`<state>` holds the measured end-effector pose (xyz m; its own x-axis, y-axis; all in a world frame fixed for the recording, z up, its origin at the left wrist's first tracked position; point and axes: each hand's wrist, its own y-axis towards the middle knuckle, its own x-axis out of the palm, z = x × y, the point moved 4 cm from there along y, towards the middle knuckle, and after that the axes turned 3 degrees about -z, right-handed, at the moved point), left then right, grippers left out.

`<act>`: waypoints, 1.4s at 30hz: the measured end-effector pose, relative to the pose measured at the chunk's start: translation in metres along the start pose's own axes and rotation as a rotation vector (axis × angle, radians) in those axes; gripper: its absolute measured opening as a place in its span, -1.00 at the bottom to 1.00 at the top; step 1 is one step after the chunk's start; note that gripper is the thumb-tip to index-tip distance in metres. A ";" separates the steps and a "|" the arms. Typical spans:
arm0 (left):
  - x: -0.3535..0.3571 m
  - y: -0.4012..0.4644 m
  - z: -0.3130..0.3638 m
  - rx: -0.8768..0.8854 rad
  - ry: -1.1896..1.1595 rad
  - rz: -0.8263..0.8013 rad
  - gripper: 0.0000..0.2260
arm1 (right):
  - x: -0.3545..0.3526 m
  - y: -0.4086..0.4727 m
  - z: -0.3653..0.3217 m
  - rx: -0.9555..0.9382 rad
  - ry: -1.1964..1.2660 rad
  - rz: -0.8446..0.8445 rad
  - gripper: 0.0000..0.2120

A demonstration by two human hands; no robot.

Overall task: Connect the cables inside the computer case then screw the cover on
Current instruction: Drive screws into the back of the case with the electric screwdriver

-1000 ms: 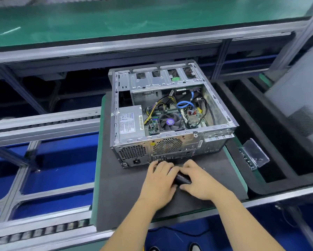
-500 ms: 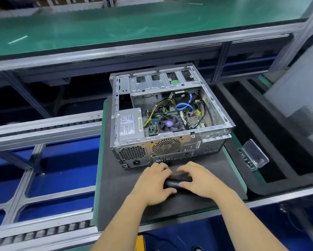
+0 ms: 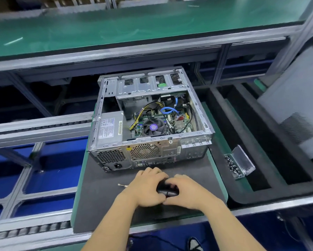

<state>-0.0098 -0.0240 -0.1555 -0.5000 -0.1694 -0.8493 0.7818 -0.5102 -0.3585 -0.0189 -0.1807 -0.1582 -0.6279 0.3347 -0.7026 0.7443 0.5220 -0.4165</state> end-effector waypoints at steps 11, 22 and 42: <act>-0.002 0.120 0.135 -0.145 -0.511 0.315 -0.85 | -0.076 -0.051 0.173 0.456 0.345 0.637 -0.80; 0.032 0.167 0.143 -0.383 -0.916 0.379 -0.86 | -0.060 -0.003 0.239 0.678 0.146 0.287 -0.52; 0.035 0.170 0.141 -0.368 -0.997 0.393 -0.89 | -0.053 -0.005 0.248 0.680 0.259 0.431 -0.80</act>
<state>0.0535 -0.2351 -0.1914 -0.1409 -0.9435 -0.3000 0.9299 -0.0221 -0.3671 0.0672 -0.3963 -0.2618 -0.2281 0.6088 -0.7598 0.8535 -0.2504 -0.4569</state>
